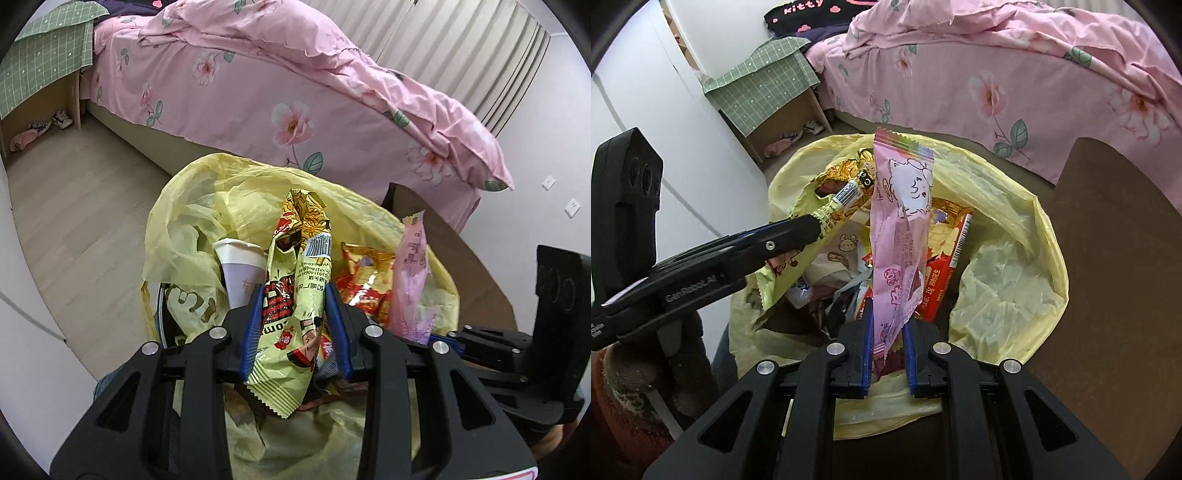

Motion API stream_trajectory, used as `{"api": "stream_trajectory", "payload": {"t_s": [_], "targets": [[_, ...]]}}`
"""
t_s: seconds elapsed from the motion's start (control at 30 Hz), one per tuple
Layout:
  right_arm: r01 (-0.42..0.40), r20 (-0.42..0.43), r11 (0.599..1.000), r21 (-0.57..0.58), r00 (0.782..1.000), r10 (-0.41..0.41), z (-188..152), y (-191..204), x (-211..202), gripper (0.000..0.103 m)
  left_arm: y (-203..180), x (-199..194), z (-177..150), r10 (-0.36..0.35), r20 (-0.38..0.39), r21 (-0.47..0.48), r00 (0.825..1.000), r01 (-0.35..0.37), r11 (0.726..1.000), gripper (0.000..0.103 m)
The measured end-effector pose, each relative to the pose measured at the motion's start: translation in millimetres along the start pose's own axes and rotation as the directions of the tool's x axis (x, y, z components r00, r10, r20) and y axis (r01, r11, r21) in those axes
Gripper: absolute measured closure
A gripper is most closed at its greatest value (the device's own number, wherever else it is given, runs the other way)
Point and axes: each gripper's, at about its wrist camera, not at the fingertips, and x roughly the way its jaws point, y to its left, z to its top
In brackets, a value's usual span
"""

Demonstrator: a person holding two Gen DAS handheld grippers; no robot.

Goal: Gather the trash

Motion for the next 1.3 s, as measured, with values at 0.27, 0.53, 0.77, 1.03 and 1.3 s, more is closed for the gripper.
{"api": "stream_trajectory", "payload": {"t_s": [0.27,0.53,0.77,1.03,1.3], "targets": [[0.064,0.044,0.996,-0.055,0.997,-0.061,-6,13,-11,0.087,2,-14,1,-0.044,0.017,-0.033,0.999,0.045,0.998,0.062],[0.07,0.158,0.998,0.003,0.985,-0.07,-20,10,-51,0.059,-3,-44,3,-0.039,0.063,-0.04,0.997,0.042,0.998,0.038],[0.152,0.315,0.986,0.072,0.934,-0.167,-67,19,-134,0.059,-45,-89,-21,0.043,0.123,0.123,0.991,-0.059,0.991,0.033],[0.284,0.366,0.946,0.158,0.873,-0.323,-147,37,-206,0.059,-114,-146,-87,0.077,0.196,0.331,0.978,-0.14,0.933,0.033],[0.309,0.383,0.909,0.279,0.832,-0.4,-202,51,-240,0.059,-127,-179,-117,0.163,0.223,0.333,0.961,-0.232,0.914,0.034]]}}
